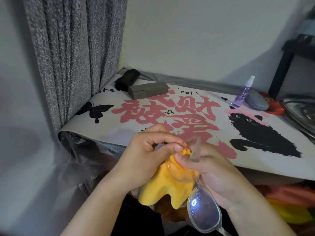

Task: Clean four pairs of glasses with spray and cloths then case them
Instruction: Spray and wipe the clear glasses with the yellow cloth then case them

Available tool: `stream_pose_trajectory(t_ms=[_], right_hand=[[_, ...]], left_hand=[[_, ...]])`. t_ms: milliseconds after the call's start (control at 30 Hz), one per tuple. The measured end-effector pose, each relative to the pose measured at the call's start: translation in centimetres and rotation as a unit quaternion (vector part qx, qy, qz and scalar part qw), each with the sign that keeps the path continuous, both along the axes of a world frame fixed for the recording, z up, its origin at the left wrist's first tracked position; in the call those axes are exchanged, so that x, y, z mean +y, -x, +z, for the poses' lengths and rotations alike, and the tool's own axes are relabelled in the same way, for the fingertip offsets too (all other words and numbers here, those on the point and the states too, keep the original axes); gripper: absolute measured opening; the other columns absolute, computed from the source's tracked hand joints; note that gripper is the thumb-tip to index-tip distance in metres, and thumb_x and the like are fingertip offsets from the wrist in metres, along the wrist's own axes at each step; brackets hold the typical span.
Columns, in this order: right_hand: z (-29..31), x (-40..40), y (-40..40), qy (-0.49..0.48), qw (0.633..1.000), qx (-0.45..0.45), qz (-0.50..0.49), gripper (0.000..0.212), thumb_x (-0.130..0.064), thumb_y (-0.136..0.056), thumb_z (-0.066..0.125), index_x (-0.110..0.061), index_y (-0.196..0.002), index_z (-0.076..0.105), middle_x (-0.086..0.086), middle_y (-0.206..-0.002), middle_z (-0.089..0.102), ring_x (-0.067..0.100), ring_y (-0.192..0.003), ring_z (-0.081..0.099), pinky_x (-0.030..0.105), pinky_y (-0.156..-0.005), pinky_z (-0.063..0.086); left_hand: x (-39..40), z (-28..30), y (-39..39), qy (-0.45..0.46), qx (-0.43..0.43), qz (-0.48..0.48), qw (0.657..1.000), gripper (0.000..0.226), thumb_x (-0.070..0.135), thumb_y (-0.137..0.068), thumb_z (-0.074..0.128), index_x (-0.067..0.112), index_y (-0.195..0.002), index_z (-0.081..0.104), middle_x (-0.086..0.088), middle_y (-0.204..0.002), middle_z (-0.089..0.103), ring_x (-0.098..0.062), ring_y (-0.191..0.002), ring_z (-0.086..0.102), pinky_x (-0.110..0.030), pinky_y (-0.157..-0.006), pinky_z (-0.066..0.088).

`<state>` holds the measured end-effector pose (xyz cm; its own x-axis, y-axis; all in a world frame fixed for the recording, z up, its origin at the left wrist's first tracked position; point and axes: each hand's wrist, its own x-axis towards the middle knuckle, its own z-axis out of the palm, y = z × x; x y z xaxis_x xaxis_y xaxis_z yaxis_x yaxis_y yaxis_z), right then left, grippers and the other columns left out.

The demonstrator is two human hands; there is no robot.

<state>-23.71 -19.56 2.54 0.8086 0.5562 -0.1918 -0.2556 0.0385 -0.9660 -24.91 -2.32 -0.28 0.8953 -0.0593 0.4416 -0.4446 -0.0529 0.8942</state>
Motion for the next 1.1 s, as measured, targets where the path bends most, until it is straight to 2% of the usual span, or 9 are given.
stream_pose_trajectory(t_ms=[100, 233, 367, 500, 567, 667, 800, 967, 1100], right_hand=[[-0.4, 0.1, 0.5, -0.035, 0.999, 0.011, -0.04, 0.02, -0.018, -0.087, 0.074, -0.004, -0.101, 0.078, 0.024, -0.102, 0.071, 0.032, -0.096, 0.07, 0.044, -0.089, 0.058], [-0.4, 0.9, 0.8, -0.06, 0.994, 0.008, -0.089, 0.029, -0.017, -0.089, 0.064, 0.009, -0.102, 0.07, 0.025, -0.093, 0.068, 0.03, -0.085, 0.067, 0.034, -0.073, 0.058], [-0.3, 1.1, 0.7, -0.026, 0.995, -0.052, -0.086, 0.02, -0.026, -0.085, 0.07, -0.007, -0.082, 0.078, 0.01, -0.076, 0.069, 0.02, -0.072, 0.066, 0.032, -0.068, 0.054], [0.1, 0.0, 0.7, 0.001, 0.998, -0.054, -0.031, 0.018, -0.023, -0.087, 0.073, -0.005, -0.088, 0.078, 0.015, -0.082, 0.073, 0.024, -0.076, 0.069, 0.031, -0.067, 0.056], [0.3, -0.5, 0.7, -0.002, 1.0, -0.023, 0.015, 0.016, -0.015, -0.084, 0.071, -0.005, -0.094, 0.078, 0.016, -0.09, 0.075, 0.023, -0.083, 0.072, 0.029, -0.071, 0.057], [0.7, -0.9, 0.6, -0.023, 0.997, 0.036, 0.069, 0.019, -0.003, -0.08, 0.066, -0.003, -0.094, 0.078, 0.017, -0.09, 0.075, 0.024, -0.081, 0.073, 0.03, -0.069, 0.058], [1.3, -1.0, 0.0, 0.027, 0.992, 0.037, 0.114, 0.023, -0.002, -0.079, 0.068, -0.002, -0.101, 0.073, 0.017, -0.093, 0.073, 0.025, -0.081, 0.072, 0.033, -0.069, 0.059], [1.7, -0.1, 0.3, 0.1, 0.985, -0.017, 0.142, 0.014, -0.005, -0.075, 0.073, -0.018, -0.079, 0.076, 0.007, -0.08, 0.072, 0.018, -0.077, 0.07, 0.031, -0.072, 0.056], [2.1, 0.5, 0.6, 0.133, 0.983, -0.048, 0.12, 0.029, 0.004, -0.08, 0.079, -0.022, -0.067, 0.073, 0.0, -0.069, 0.071, 0.012, -0.068, 0.07, 0.024, -0.067, 0.055]], left_hand=[[0.0, 0.3, 0.2, 0.003, 0.0, -0.009, 1.0, 0.011, 0.021, -0.088, 0.072, 0.02, -0.094, 0.081, 0.002, -0.091, 0.068, -0.016, -0.088, 0.067, -0.026, -0.081, 0.052], [0.5, 0.4, 0.0, 0.0, -0.025, -0.004, 1.0, 0.011, 0.011, -0.089, 0.07, 0.017, -0.094, 0.078, 0.0, -0.096, 0.071, -0.017, -0.094, 0.068, -0.026, -0.085, 0.052], [1.1, 0.5, 0.1, -0.009, -0.042, 0.003, 0.999, 0.02, 0.007, -0.093, 0.067, 0.024, -0.092, 0.078, -0.006, -0.094, 0.074, -0.027, -0.092, 0.069, -0.034, -0.083, 0.053], [1.7, 0.4, 0.1, -0.019, -0.079, 0.016, 0.997, 0.012, 0.013, -0.091, 0.067, 0.016, -0.093, 0.078, 0.0, -0.093, 0.073, -0.019, -0.09, 0.069, -0.029, -0.083, 0.053], [1.9, 0.4, 0.0, -0.019, -0.104, 0.023, 0.994, 0.013, 0.011, -0.091, 0.065, 0.019, -0.091, 0.076, 0.003, -0.093, 0.072, -0.016, -0.09, 0.068, -0.025, -0.083, 0.052], [2.1, 0.3, 0.0, -0.011, -0.127, 0.017, 0.992, 0.014, 0.006, -0.092, 0.064, 0.017, -0.093, 0.074, -0.005, -0.093, 0.07, -0.019, -0.088, 0.067, -0.026, -0.081, 0.052], [1.8, 0.1, 0.1, 0.011, -0.117, -0.01, 0.993, 0.012, 0.023, -0.094, 0.067, 0.017, -0.093, 0.076, -0.007, -0.091, 0.07, -0.019, -0.086, 0.065, -0.027, -0.079, 0.051], [1.7, 0.2, 0.6, 0.006, -0.064, -0.063, 0.996, 0.025, 0.036, -0.091, 0.068, 0.014, -0.098, 0.079, -0.006, -0.085, 0.063, -0.011, -0.075, 0.061, -0.021, -0.07, 0.048], [1.6, 0.1, 0.4, -0.001, -0.053, -0.07, 0.996, 0.014, 0.02, -0.09, 0.068, 0.016, -0.097, 0.08, -0.008, -0.084, 0.063, -0.014, -0.074, 0.061, -0.023, -0.07, 0.049]])
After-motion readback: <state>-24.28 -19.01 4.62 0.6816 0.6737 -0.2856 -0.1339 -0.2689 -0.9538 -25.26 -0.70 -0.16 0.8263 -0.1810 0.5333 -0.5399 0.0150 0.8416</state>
